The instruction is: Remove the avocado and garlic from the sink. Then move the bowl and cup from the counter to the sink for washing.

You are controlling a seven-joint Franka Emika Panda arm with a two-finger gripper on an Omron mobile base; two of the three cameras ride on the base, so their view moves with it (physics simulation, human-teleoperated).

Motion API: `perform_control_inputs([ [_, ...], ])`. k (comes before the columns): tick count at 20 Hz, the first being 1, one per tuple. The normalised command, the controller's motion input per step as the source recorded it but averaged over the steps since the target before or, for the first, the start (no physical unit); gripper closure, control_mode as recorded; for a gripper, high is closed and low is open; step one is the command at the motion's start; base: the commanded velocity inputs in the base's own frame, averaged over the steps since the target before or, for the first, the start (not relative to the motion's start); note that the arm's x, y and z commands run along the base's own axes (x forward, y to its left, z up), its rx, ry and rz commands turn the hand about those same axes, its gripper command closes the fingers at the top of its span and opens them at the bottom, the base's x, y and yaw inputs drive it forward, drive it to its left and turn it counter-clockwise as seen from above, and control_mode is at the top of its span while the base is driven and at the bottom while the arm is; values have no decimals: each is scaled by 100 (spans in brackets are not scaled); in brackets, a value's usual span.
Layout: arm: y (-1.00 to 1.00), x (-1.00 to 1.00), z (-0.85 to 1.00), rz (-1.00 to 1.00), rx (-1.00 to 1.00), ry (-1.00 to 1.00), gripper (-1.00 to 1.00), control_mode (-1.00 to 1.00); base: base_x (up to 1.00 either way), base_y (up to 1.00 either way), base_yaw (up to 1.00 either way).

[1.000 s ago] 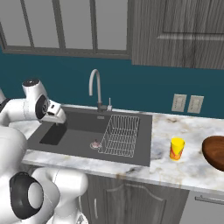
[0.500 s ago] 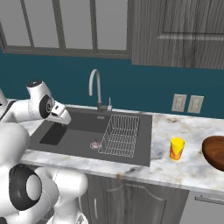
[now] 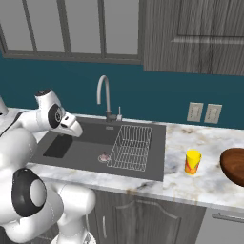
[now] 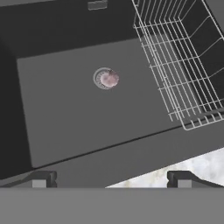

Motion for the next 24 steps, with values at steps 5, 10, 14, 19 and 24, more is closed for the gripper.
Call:
perform_control_inputs([
  [5,-11,6,-10,-1,0,0,-100,-100,0,0,0],
  [10,-14,8,-13,-1,-2,1,-100,-100,0,0,0],
  [14,-14,13,-25,-2,0,6,-100,-100,0,0,0],
  [19,-3,16,-32,-2,-1,5,-100,-100,0,0,0],
  [24,-5,15,-25,-2,0,0,-100,-100,0,0,0],
])
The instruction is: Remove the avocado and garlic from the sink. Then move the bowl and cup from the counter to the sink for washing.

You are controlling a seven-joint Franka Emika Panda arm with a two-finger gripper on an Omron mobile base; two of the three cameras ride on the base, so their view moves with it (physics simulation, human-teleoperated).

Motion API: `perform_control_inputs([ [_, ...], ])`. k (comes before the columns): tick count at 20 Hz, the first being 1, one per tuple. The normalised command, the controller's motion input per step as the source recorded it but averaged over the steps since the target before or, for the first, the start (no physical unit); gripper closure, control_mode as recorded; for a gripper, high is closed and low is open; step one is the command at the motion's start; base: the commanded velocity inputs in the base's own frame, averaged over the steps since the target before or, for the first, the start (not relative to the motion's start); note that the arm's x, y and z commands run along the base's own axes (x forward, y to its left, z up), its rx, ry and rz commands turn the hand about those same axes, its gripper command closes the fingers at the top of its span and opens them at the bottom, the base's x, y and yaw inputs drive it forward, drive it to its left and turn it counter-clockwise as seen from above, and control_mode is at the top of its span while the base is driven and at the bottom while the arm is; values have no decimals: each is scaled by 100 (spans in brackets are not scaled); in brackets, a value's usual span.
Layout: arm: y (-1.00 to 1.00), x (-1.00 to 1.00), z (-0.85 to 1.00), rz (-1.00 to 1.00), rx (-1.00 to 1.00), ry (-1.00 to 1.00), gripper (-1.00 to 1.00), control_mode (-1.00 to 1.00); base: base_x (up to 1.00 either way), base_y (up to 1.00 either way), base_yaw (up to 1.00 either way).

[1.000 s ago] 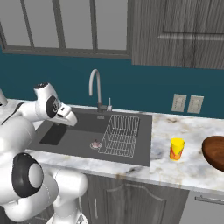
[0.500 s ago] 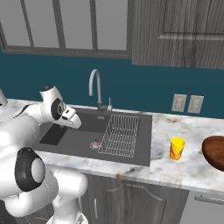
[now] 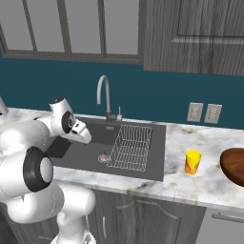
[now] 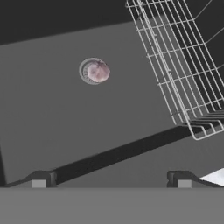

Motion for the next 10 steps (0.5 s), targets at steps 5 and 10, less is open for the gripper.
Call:
perform_control_inputs([
  [5,-9,11,-23,-6,0,0,-100,-100,0,0,0],
  [10,-11,13,-25,-8,0,0,-100,-100,0,0,0],
])
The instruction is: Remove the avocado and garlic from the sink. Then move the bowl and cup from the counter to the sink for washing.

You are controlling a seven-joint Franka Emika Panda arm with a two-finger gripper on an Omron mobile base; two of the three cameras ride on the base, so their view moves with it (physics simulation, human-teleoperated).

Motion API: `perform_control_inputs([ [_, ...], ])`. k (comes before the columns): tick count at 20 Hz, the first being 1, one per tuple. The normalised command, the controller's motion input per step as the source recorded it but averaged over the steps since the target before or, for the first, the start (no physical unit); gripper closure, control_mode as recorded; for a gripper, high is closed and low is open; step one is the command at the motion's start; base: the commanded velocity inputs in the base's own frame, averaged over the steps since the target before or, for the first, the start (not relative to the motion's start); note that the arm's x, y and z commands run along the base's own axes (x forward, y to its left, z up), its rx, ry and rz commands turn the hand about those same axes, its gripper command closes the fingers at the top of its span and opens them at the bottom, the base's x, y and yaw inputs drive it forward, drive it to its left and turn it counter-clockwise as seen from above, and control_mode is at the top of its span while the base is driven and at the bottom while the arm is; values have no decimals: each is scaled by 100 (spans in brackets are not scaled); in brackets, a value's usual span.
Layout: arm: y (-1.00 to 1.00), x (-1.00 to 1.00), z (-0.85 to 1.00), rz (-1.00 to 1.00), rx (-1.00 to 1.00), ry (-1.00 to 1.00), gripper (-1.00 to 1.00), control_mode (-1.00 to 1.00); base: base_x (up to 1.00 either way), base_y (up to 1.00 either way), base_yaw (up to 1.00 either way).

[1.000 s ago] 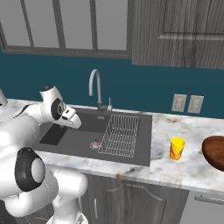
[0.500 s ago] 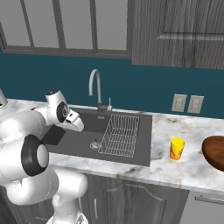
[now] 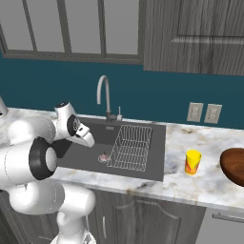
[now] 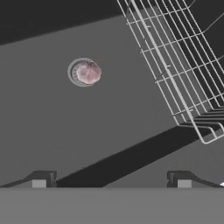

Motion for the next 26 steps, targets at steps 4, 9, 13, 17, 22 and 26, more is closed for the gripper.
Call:
perform_control_inputs([
  [4,-11,9,-22,-7,0,0,-100,-100,0,0,0],
  [9,-13,4,-22,-6,0,1,-100,-100,0,0,0],
  [13,-14,7,-21,-4,0,6,-100,-100,0,0,0],
  [17,-10,11,-20,-4,0,8,-100,-100,0,0,0],
  [22,-9,12,-19,-4,-3,4,-100,-100,0,0,0],
  [26,-7,15,-18,-3,-3,1,-100,-100,0,0,0],
])
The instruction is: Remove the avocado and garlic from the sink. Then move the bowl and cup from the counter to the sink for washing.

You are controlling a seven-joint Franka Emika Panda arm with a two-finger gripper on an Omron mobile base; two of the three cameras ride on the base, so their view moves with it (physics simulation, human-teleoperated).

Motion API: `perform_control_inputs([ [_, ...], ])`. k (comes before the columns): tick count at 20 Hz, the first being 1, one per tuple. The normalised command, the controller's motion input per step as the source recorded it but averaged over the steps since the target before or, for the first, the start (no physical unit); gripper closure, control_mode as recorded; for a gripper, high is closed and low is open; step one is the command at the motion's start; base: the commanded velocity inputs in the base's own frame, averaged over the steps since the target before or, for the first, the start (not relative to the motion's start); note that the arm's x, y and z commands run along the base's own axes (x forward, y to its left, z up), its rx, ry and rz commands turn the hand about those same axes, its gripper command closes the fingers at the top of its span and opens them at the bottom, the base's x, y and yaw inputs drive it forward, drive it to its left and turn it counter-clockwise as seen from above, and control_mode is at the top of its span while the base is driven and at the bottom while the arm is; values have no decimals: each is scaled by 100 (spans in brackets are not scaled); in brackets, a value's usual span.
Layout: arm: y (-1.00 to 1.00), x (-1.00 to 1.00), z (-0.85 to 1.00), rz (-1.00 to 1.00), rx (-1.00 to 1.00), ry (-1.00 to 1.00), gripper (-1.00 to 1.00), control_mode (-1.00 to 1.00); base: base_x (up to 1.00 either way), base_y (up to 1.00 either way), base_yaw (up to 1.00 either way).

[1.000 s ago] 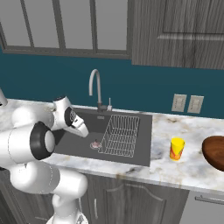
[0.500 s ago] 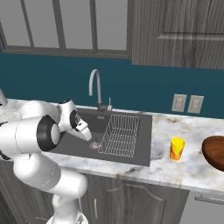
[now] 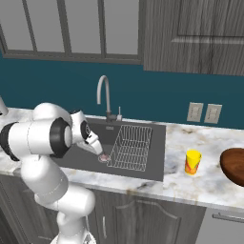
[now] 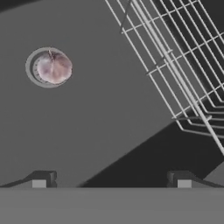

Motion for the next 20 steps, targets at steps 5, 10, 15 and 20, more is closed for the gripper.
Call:
perform_control_inputs([
  [5,-6,9,-19,-3,-2,0,-100,-100,0,0,0],
  [10,-2,12,-20,-3,-1,0,-100,-100,0,0,0],
  [15,-2,16,-17,-1,-2,0,-100,-100,0,0,0],
  [20,-3,16,-15,0,-1,0,-100,-100,0,0,0],
])
